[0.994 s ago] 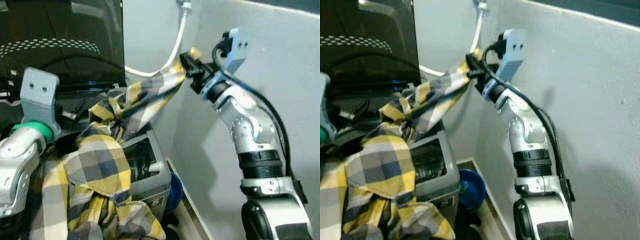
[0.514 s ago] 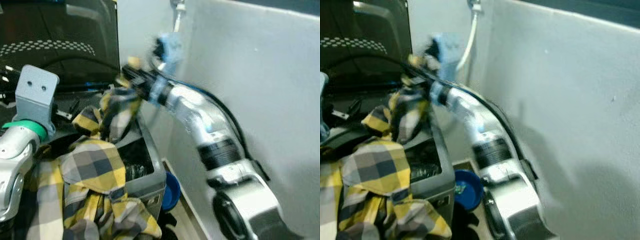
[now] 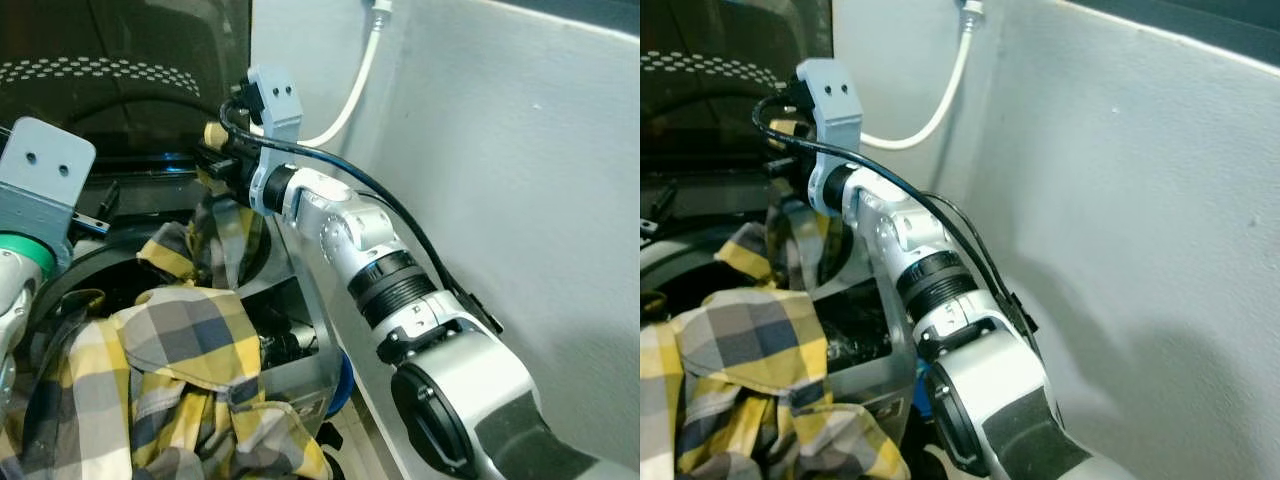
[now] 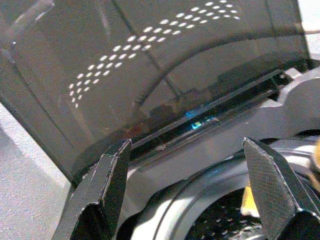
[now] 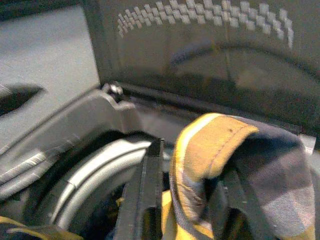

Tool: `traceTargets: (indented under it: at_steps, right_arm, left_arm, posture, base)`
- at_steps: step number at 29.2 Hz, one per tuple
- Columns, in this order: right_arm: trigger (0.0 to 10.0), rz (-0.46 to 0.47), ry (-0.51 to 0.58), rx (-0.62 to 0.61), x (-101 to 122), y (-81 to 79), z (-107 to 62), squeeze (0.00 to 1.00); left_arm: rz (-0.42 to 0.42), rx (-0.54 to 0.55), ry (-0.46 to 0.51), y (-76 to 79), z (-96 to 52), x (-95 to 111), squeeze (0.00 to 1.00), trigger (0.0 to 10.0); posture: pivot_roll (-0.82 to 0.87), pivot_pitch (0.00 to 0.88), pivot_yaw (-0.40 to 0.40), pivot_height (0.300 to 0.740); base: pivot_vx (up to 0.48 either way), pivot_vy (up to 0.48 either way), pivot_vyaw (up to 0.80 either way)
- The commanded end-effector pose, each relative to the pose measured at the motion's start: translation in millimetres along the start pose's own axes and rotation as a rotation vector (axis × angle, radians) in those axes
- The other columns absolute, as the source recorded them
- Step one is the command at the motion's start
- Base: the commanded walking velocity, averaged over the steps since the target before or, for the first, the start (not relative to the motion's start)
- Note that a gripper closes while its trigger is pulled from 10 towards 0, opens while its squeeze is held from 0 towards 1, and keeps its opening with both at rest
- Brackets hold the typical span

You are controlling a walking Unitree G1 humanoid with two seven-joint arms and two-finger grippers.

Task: Clothes washing

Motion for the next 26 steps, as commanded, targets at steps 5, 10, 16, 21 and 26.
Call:
traceTargets:
  at_steps: [5,10,16,21,26]
  right_arm:
    - [10.0,-0.015,0.124,-0.124,18,8.6,2.4,0.0]
    - [10.0,0.01,0.138,-0.106,26,15.9,-2.9,0.0]
    - [10.0,-0.04,0.082,-0.046,23,14.9,-4.2,1.0]
    - [10.0,0.02,0.272,-0.115,51,33.8,-20.6,0.0]
    - [10.0,0.078,0.448,-0.23,65,79.8,-71.6,0.0]
  left_arm:
    - [0.014,-0.022,-0.002,4.5,-1.0,1,0.0,10.0]
    - [0.021,-0.043,0.012,8.5,0.9,5,0.0,10.0]
    - [-0.018,-0.066,0.015,13.6,2.3,6,0.0,10.0]
    - [-0.205,-0.077,-0.009,26.2,7.2,8,0.0,10.0]
    - [-0.295,-0.087,-0.039,43.7,11.8,5,0.0,10.0]
  posture:
    - [0.08,0.057,-0.084,0.74]
    - [0.07,0.05,-0.07,0.74]
    - [0.06,0.043,-0.06,0.74]
    - [0.08,0.04,-0.073,0.74]
    - [0.06,0.032,-0.048,0.74]
  base:
    - [0.0,0.0,0.0]
    - [0.0,0.0,0.0]
    - [0.0,0.0,0.0]
    - [0.0,0.0,0.0]
    - [0.0,0.0,0.0]
Point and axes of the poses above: a point about 5 cm out from each wrist's last joint towards the gripper, its own z axis pointing out of the wrist towards the gripper, its own x axis along the axis of the wrist's last joint, y = z × x, the point moved 2 cm from there along z, pointing out of the wrist towards the gripper, and after that the axes turned 13 degrees about z, right-handed, at the moved point
